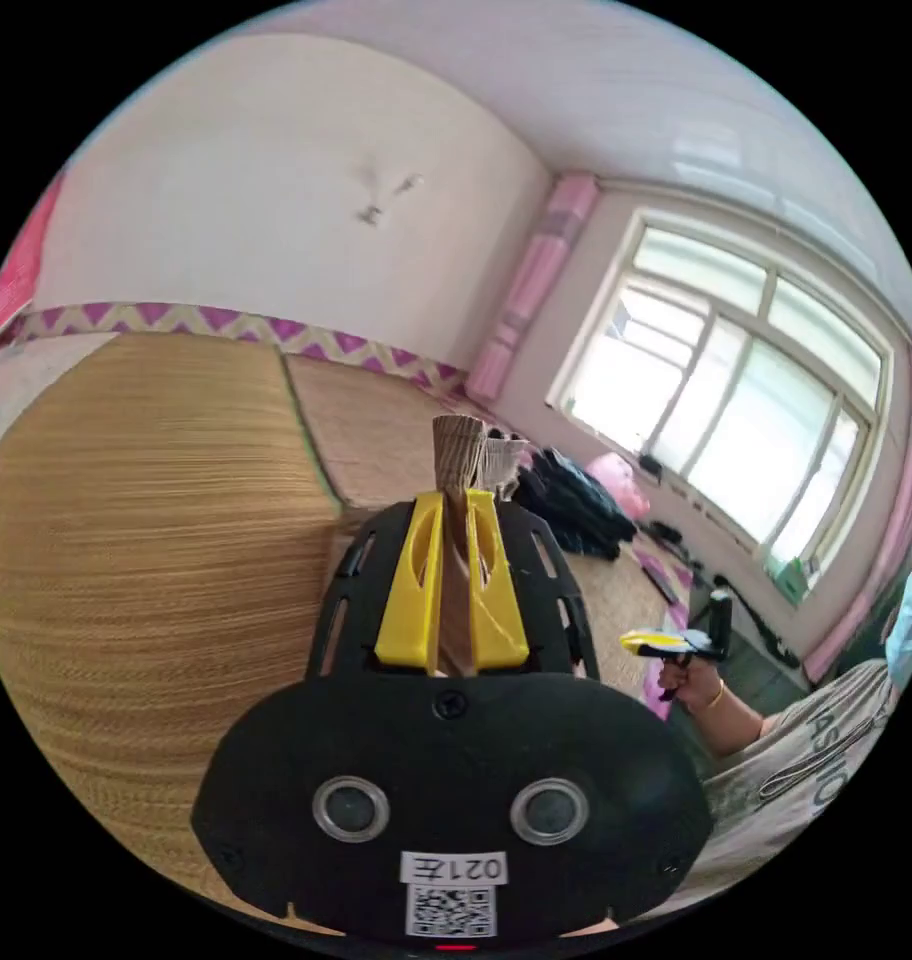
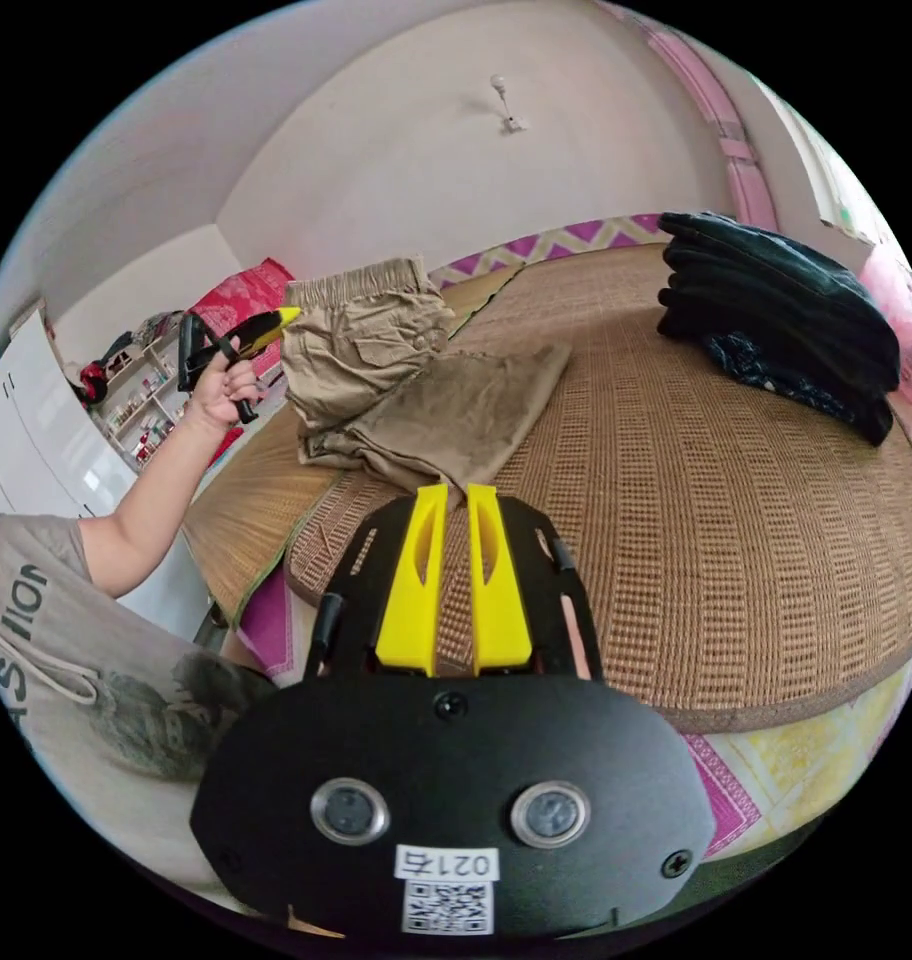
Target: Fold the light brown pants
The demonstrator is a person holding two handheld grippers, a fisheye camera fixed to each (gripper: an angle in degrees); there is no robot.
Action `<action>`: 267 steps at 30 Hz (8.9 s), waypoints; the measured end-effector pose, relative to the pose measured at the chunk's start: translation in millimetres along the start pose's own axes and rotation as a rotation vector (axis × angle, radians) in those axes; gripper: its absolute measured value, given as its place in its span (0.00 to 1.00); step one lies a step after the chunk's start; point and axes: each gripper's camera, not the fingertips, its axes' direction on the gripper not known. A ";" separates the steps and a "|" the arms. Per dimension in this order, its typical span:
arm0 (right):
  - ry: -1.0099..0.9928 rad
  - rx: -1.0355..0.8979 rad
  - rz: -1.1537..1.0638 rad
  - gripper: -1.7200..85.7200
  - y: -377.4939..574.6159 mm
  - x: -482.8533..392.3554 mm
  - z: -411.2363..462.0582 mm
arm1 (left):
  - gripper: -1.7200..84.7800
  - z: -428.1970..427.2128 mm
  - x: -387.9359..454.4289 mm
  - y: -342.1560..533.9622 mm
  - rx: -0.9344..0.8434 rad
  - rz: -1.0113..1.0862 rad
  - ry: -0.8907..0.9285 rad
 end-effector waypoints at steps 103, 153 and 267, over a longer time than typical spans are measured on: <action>0.069 -0.519 -0.839 0.01 -205.0 68.3 398.5 | 0.15 256.8 -270.1 134.0 -0.569 0.358 -0.094; 0.148 -0.240 -0.425 0.09 28.6 -18.4 -2.5 | 0.01 -278.8 -194.6 439.0 -0.036 -0.006 -0.312; -0.467 0.178 0.622 0.01 477.2 8.4 111.2 | 0.05 -341.4 -121.0 682.0 0.188 -0.917 -0.236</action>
